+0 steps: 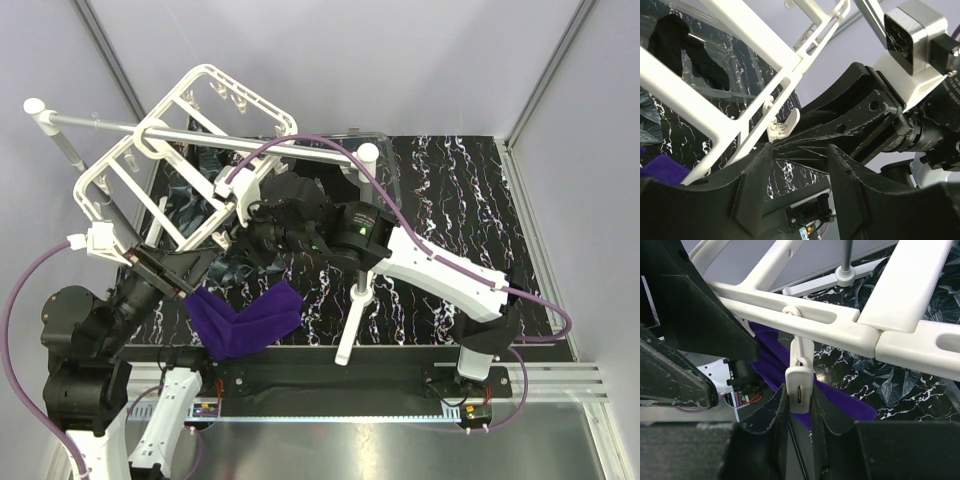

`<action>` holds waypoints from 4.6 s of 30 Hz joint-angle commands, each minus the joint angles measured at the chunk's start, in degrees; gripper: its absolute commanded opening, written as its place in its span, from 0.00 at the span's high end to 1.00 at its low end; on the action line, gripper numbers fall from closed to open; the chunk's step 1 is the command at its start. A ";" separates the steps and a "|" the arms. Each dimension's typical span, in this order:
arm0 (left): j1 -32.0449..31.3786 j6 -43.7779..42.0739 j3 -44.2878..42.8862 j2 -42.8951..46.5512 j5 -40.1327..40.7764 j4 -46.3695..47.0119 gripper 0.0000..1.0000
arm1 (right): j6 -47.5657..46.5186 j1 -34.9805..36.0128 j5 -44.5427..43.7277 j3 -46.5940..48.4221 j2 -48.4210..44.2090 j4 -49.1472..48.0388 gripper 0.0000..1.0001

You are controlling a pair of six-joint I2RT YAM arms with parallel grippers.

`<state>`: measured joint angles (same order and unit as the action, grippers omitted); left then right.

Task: Clip the socks to the hanger
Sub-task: Open the clamp at the hanger.

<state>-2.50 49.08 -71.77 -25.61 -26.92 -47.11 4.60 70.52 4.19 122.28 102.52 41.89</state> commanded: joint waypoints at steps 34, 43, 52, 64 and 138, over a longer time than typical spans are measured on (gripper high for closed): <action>0.66 -4.07 11.20 4.24 10.92 7.99 0.49 | 2.87 0.14 2.76 3.23 1.28 -4.09 1.00; 0.57 -4.61 11.74 2.75 12.32 9.06 0.44 | 3.66 0.23 5.39 2.44 1.37 -5.50 1.00; 0.66 -2.50 14.11 1.35 13.11 12.48 0.45 | 3.84 0.32 6.45 0.52 0.58 -6.99 1.00; 0.57 1.28 14.65 0.64 16.19 10.22 0.42 | 3.40 0.32 6.72 -2.66 -1.36 -10.16 1.00; 0.92 7.53 11.39 -0.59 15.93 14.51 1.00 | -0.91 0.05 6.70 -11.79 -13.82 -5.50 0.23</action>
<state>-1.78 58.33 -57.93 -24.99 -11.70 -34.63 4.51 70.35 8.23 112.33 96.33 35.35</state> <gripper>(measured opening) 0.281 0.766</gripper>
